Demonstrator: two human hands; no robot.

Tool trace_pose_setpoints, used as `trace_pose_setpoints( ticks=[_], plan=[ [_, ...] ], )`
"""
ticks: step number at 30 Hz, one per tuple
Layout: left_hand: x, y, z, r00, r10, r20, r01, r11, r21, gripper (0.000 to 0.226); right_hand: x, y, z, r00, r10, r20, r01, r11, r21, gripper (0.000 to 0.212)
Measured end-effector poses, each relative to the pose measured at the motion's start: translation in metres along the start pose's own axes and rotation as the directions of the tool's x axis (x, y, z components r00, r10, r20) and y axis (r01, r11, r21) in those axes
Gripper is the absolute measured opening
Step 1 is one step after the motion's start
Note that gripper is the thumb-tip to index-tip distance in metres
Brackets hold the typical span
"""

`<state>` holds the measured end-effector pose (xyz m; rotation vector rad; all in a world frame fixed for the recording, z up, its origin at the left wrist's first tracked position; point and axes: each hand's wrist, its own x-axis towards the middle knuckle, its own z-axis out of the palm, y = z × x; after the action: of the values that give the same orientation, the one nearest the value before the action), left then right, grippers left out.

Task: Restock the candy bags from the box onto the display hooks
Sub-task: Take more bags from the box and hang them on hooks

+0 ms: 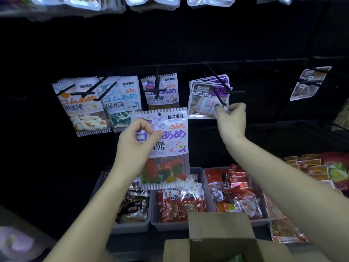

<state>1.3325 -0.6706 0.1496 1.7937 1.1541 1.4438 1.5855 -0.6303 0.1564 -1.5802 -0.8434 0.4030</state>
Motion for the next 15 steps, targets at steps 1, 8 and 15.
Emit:
trace_pose_setpoints(
  ticks=[1,8,15],
  plan=[
    [0.002,0.001,-0.003,1.000,0.008,-0.006,-0.008,1.000,0.004,0.030,-0.016,0.000,0.001,0.998,0.011,0.058,-0.013,0.999,0.048,0.026],
    [0.005,0.012,-0.013,0.999,0.031,-0.005,-0.031,1.000,-0.004,0.030,-0.096,-0.028,0.012,0.833,-0.060,0.550,-0.129,0.946,0.298,0.018],
    [0.011,0.017,-0.018,0.998,0.057,0.011,-0.058,0.998,0.025,0.030,-0.105,-0.049,0.020,0.831,-0.197,0.521,0.021,0.946,0.325,0.068]
  ],
)
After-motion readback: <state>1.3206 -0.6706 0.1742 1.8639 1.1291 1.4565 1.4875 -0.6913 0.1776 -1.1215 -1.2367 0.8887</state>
